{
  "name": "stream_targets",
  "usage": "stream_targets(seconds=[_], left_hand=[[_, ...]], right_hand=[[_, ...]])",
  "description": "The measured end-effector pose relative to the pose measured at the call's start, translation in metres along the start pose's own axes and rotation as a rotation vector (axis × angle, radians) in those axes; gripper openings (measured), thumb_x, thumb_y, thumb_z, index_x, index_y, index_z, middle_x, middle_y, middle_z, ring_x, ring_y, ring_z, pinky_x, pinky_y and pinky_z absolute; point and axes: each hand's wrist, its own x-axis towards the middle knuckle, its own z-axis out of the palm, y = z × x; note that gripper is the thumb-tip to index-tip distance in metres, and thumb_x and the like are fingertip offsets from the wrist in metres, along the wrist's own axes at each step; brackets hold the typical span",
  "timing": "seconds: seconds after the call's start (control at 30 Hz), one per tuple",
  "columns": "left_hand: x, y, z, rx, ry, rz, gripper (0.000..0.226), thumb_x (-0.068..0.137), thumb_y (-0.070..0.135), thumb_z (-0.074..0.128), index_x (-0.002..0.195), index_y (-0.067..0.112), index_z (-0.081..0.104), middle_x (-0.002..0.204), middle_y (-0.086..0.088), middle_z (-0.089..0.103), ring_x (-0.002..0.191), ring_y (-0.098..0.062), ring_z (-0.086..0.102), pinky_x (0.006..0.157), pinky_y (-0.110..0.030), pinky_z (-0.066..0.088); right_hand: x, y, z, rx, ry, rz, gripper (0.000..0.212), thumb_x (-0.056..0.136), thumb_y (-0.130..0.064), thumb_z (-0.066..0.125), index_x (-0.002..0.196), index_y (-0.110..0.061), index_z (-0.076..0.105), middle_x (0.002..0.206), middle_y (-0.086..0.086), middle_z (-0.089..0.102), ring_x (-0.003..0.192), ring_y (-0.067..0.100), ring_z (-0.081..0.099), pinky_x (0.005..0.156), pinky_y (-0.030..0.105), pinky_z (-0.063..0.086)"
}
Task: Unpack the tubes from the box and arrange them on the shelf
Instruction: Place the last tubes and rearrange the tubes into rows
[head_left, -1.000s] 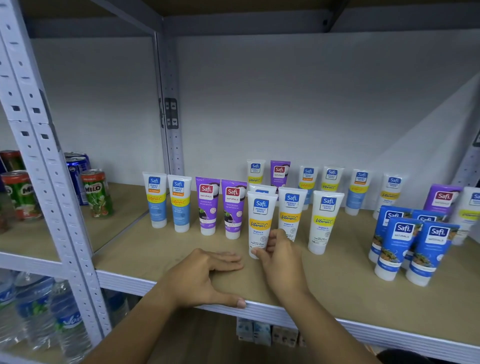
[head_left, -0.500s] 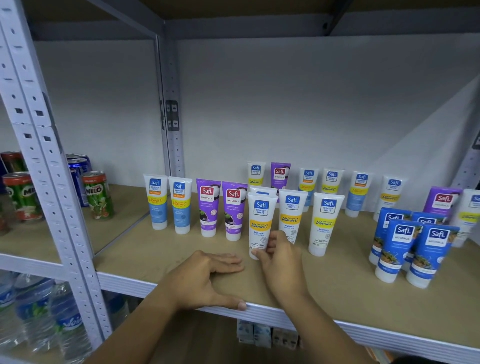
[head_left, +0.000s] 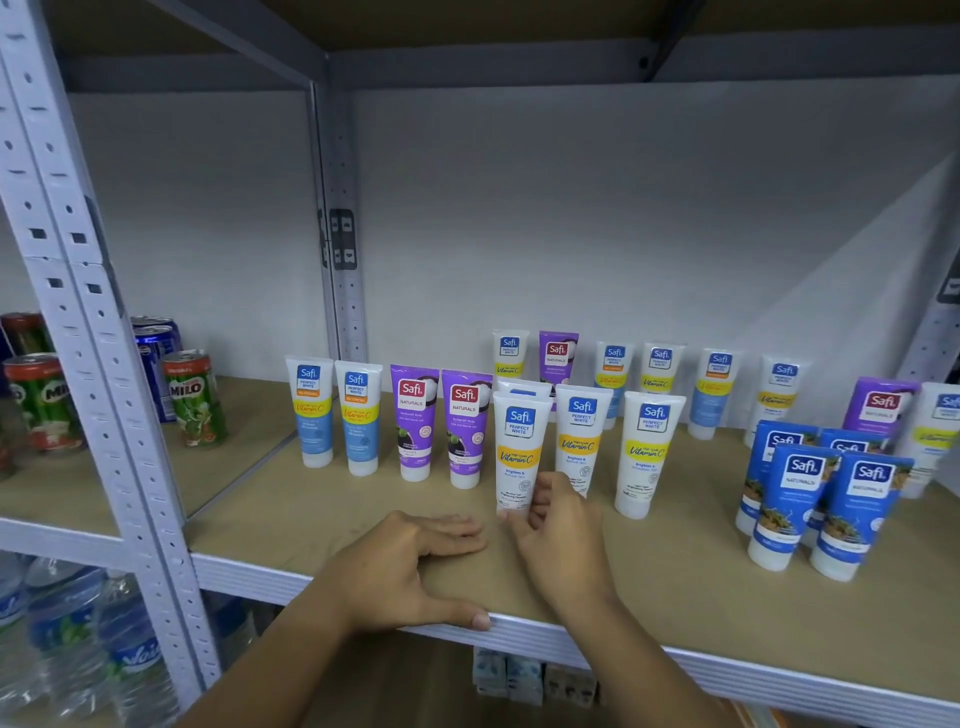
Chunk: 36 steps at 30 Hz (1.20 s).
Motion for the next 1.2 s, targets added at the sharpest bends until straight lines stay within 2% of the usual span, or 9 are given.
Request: stream_targets(seconds=[0.1, 0.17, 0.27, 0.47, 0.57, 0.7, 0.87, 1.03, 1.2], left_hand=[[-0.003, 0.002, -0.002, -0.046, 0.082, -0.025, 0.074, 0.064, 0.077, 0.072, 0.126, 0.036, 0.066, 0.131, 0.025, 0.06, 0.122, 0.016, 0.049, 0.11, -0.022, 0.04], [-0.003, 0.007, -0.007, -0.063, 0.225, -0.037, 0.049, 0.074, 0.066, 0.073, 0.112, 0.035, 0.075, 0.11, 0.029, 0.069, 0.105, 0.013, 0.061, 0.097, -0.021, 0.05], [0.006, 0.02, -0.026, -0.033, 0.437, 0.013, 0.007, 0.084, 0.034, 0.076, 0.09, 0.032, 0.079, 0.087, 0.027, 0.073, 0.084, 0.007, 0.068, 0.076, -0.016, 0.052], [0.07, 0.053, -0.098, 0.028, 0.636, 0.117, 0.003, 0.087, 0.02, 0.075, 0.084, 0.022, 0.077, 0.076, 0.015, 0.073, 0.074, -0.002, 0.069, 0.072, -0.017, 0.052], [0.119, 0.059, -0.127, 0.058, 0.567, 0.083, 0.008, 0.089, 0.022, 0.071, 0.095, 0.022, 0.077, 0.088, 0.014, 0.075, 0.084, 0.002, 0.069, 0.076, -0.003, 0.047], [0.196, 0.036, -0.141, 0.226, 0.362, -0.045, 0.029, 0.092, 0.025, 0.068, 0.12, 0.016, 0.07, 0.115, 0.002, 0.072, 0.103, -0.009, 0.067, 0.098, -0.028, 0.052], [0.272, -0.011, -0.134, 0.361, 0.159, -0.166, 0.044, 0.089, 0.028, 0.072, 0.129, 0.012, 0.064, 0.131, -0.005, 0.064, 0.119, -0.02, 0.06, 0.105, -0.036, 0.047], [0.315, -0.046, -0.12, 0.425, -0.052, -0.176, 0.042, 0.084, 0.03, 0.077, 0.12, 0.011, 0.07, 0.121, -0.006, 0.069, 0.101, -0.017, 0.063, 0.084, -0.024, 0.046], [0.328, -0.044, -0.119, 0.367, -0.045, -0.194, 0.026, 0.076, 0.022, 0.084, 0.099, 0.011, 0.078, 0.096, -0.004, 0.076, 0.073, -0.01, 0.064, 0.063, -0.018, 0.043]], right_hand=[[-0.004, -0.005, -0.008, -0.003, -0.003, 0.008, 0.028, 0.077, -0.018, 0.076, 0.097, -0.025, 0.057, 0.091, -0.009, 0.07, 0.085, 0.009, 0.067, 0.08, 0.037, 0.058], [-0.004, -0.01, -0.02, -0.031, 0.001, -0.004, 0.025, 0.079, -0.014, 0.074, 0.096, -0.024, 0.059, 0.089, -0.009, 0.07, 0.082, 0.007, 0.067, 0.079, 0.034, 0.058], [0.004, -0.025, -0.047, -0.105, 0.048, -0.086, 0.013, 0.081, -0.012, 0.069, 0.092, -0.018, 0.065, 0.076, -0.012, 0.067, 0.068, 0.0, 0.063, 0.068, 0.022, 0.055], [0.067, -0.083, -0.101, -0.203, 0.147, -0.316, 0.001, 0.086, -0.015, 0.067, 0.085, -0.015, 0.067, 0.068, -0.009, 0.064, 0.063, 0.003, 0.06, 0.065, 0.019, 0.051], [0.125, -0.097, -0.114, -0.303, 0.08, -0.365, 0.008, 0.087, -0.02, 0.069, 0.094, -0.015, 0.071, 0.08, -0.003, 0.07, 0.073, 0.01, 0.065, 0.076, 0.026, 0.056], [0.215, -0.079, -0.106, -0.529, -0.103, -0.316, 0.029, 0.083, -0.017, 0.074, 0.111, -0.013, 0.07, 0.104, 0.009, 0.07, 0.099, 0.021, 0.065, 0.093, 0.035, 0.053], [0.288, -0.046, -0.079, -0.791, -0.275, -0.315, 0.045, 0.078, -0.022, 0.08, 0.119, -0.01, 0.065, 0.119, 0.016, 0.062, 0.103, 0.029, 0.063, 0.09, 0.035, 0.052], [0.318, -0.028, -0.052, -0.854, -0.385, -0.368, 0.035, 0.078, -0.018, 0.079, 0.11, -0.007, 0.068, 0.11, 0.015, 0.065, 0.094, 0.027, 0.065, 0.081, 0.036, 0.055], [0.322, -0.028, -0.049, -0.801, -0.383, -0.391, 0.018, 0.074, -0.013, 0.081, 0.091, -0.009, 0.073, 0.095, 0.013, 0.069, 0.084, 0.025, 0.067, 0.076, 0.035, 0.057]])
